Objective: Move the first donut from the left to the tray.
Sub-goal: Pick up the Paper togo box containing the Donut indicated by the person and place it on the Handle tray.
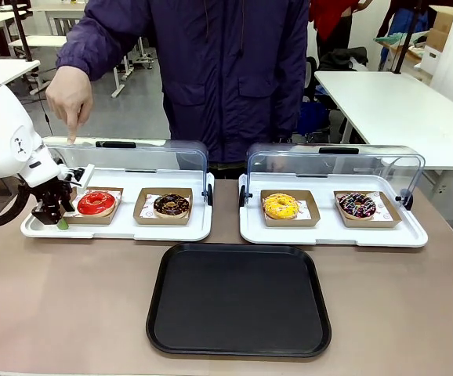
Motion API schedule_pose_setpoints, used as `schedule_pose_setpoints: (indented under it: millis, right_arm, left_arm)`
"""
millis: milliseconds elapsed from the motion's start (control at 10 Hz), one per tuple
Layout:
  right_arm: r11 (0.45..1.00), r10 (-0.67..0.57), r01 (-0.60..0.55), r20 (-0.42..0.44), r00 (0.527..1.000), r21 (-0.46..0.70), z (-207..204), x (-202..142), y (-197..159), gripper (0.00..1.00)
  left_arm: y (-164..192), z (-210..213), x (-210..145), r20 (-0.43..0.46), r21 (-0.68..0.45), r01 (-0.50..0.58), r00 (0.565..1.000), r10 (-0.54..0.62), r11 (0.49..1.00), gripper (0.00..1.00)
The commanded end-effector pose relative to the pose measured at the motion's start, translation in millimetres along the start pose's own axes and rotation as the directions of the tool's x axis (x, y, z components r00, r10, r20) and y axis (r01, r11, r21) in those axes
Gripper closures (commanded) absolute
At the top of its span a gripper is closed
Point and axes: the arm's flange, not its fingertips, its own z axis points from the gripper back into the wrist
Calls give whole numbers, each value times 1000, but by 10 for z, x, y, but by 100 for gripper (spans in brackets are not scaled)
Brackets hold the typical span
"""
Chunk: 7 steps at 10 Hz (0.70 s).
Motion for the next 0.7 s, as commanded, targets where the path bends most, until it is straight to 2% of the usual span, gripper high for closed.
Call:
schedule_pose_setpoints:
  millis: [0,100,200,600]
  right_arm:
    - [1000,12,-12,19,1000,1,-13,1,19,0]
    - [1000,12,-12,19,1000,1,-13,1,19,0]
    - [1000,12,-12,19,1000,1,-13,1,19,0]
    - [1000,12,-12,19,1000,1,-13,1,19,0]
  left_arm:
    - [14,20,-7,-20,-11,8,1000,-9,1000,100]
    - [11,26,-5,-21,-15,9,1000,-9,1000,95]
    - [5,34,-2,-24,-20,8,1000,-9,1000,100]
    - [-6,34,-5,-34,-36,4,999,-5,999,100]
